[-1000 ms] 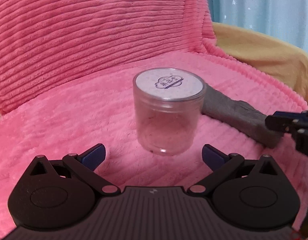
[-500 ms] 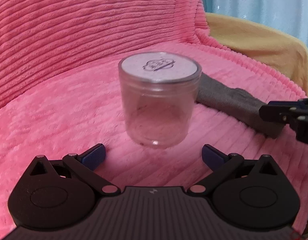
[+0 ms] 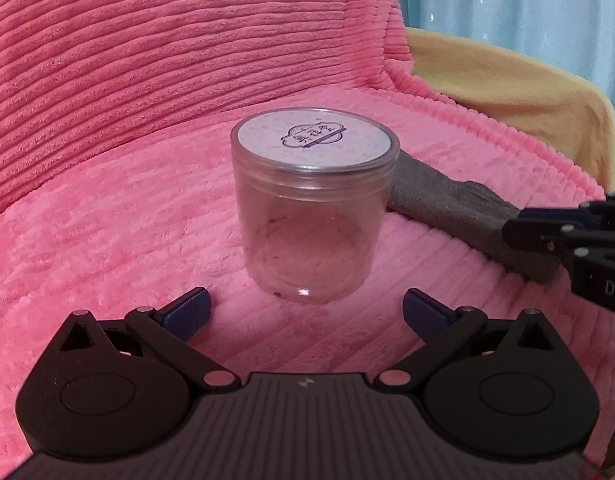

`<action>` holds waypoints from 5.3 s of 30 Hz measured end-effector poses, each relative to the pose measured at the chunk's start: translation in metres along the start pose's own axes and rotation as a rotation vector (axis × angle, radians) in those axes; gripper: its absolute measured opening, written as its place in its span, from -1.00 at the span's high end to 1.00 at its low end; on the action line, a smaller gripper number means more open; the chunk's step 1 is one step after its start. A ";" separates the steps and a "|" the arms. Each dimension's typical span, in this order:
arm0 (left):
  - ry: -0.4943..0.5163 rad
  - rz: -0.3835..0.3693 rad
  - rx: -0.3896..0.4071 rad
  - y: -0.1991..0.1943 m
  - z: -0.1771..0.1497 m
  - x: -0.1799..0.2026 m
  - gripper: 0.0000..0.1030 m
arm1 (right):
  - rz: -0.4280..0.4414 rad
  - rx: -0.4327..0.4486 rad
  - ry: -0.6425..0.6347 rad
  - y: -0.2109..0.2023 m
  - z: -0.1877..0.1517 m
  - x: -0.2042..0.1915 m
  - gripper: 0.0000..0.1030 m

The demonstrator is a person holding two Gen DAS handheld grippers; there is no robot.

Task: Clean container
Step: 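Move the right gripper toward the grey cloth beside the clear jar, then close the right gripper on the grey cloth's end and lift it, then grasp the clear jar with the left gripper while the right gripper brings the cloth over it, then hold the jar in the left gripper while the right gripper wipes its base with the cloth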

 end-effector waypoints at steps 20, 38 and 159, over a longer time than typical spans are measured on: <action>0.048 0.010 0.013 0.000 -0.002 0.007 -1.00 | -0.019 -0.026 -0.143 0.005 -0.002 0.000 0.77; 0.007 0.005 0.004 0.003 0.001 -0.005 -1.00 | -0.113 -0.205 -0.422 0.069 0.005 -0.028 0.78; 0.498 -0.031 0.244 -0.040 0.011 0.057 -0.66 | 0.405 0.373 0.412 -0.031 0.019 0.093 0.86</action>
Point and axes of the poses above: each gripper's, at about its wrist camera, not at the fingertips, and y roughly the way its jaws point, x to its right, z to its top, the point moved 1 cm from there along y, roughly the way its jaws point, and after that the axes turned 15 degrees about z, right-handed, at the moved point
